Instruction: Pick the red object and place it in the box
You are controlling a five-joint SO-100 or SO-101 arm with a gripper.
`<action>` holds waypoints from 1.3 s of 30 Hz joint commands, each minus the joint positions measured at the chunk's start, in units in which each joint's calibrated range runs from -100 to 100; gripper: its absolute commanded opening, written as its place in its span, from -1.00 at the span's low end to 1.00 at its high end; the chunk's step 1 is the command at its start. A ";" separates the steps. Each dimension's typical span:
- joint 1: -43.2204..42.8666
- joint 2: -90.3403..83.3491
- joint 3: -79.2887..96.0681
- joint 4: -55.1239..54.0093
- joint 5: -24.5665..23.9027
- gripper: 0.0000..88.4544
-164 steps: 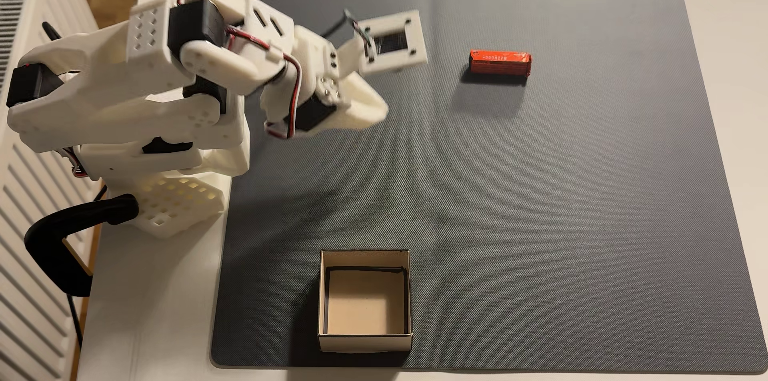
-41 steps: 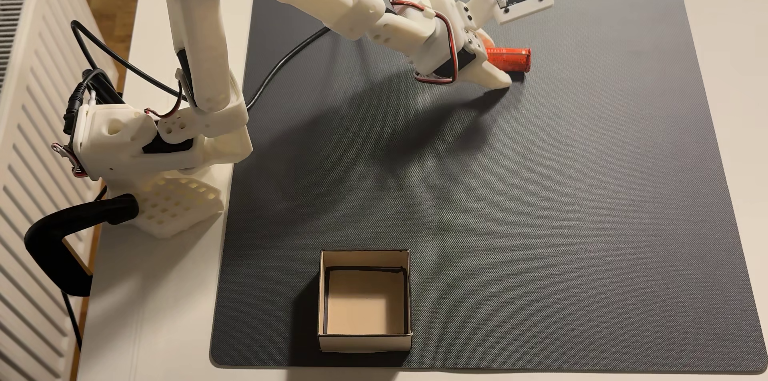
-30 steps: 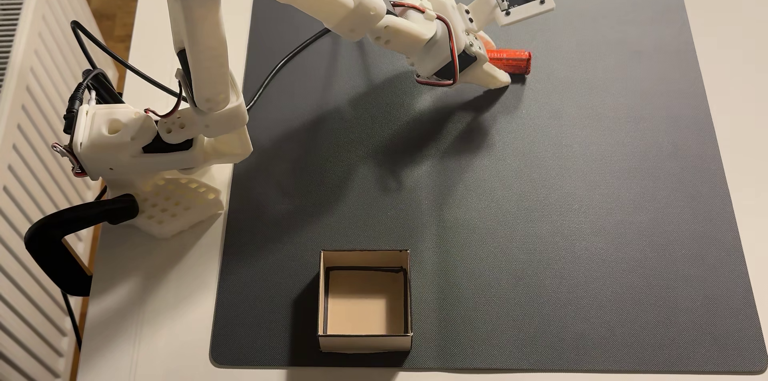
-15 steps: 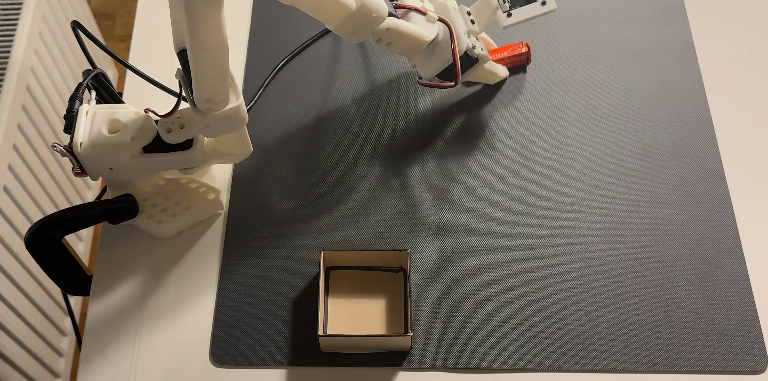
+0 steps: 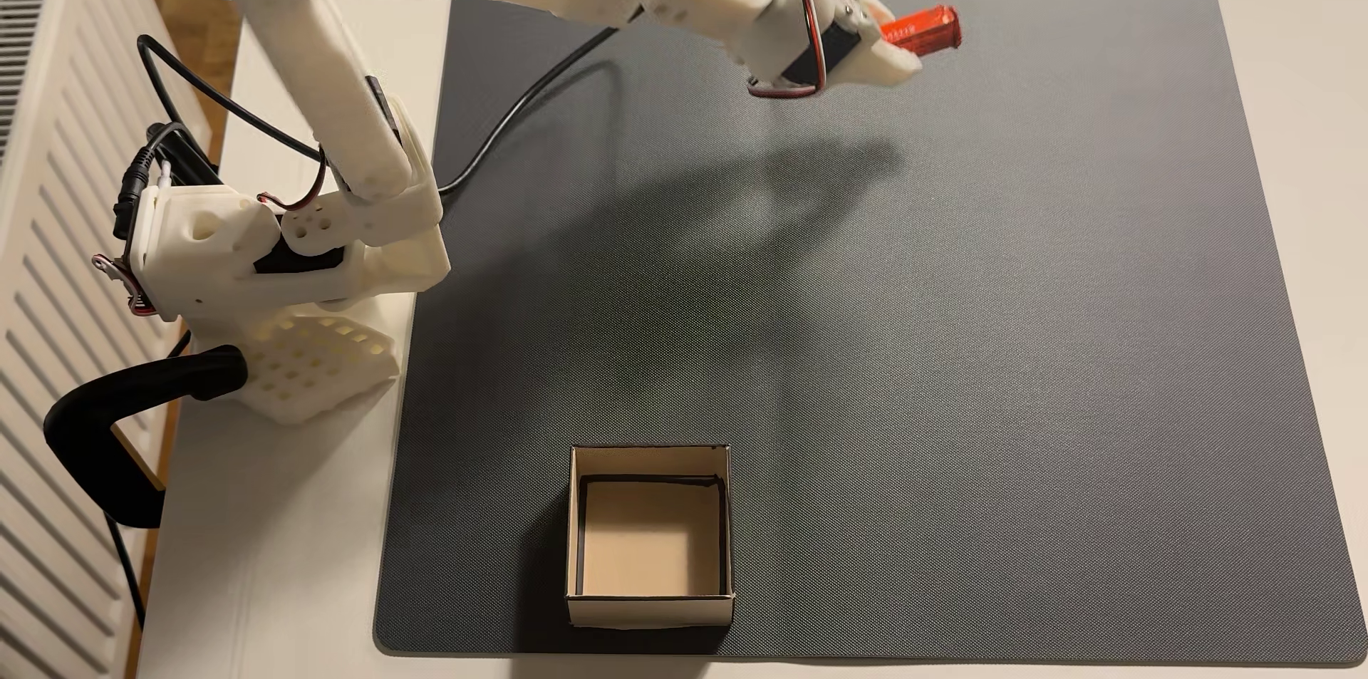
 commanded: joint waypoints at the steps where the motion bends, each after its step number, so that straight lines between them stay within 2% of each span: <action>1: 3.41 -15.23 -0.87 10.37 1.95 -0.80; 5: 10.24 -28.50 -0.60 16.14 7.11 -0.80; 8: 16.56 -36.92 1.58 20.34 9.19 -0.80; 12: 24.57 -46.19 7.02 25.50 9.66 -0.80; 18: 32.59 -58.01 22.98 25.76 10.70 -0.80; 24: 35.78 -71.87 35.50 26.89 10.70 -0.80; 30: 37.79 -84.96 40.85 38.61 10.70 -0.80; 34: 38.68 -84.96 39.40 43.77 10.70 -0.80; 39: 39.50 -85.05 37.58 44.03 10.76 -0.80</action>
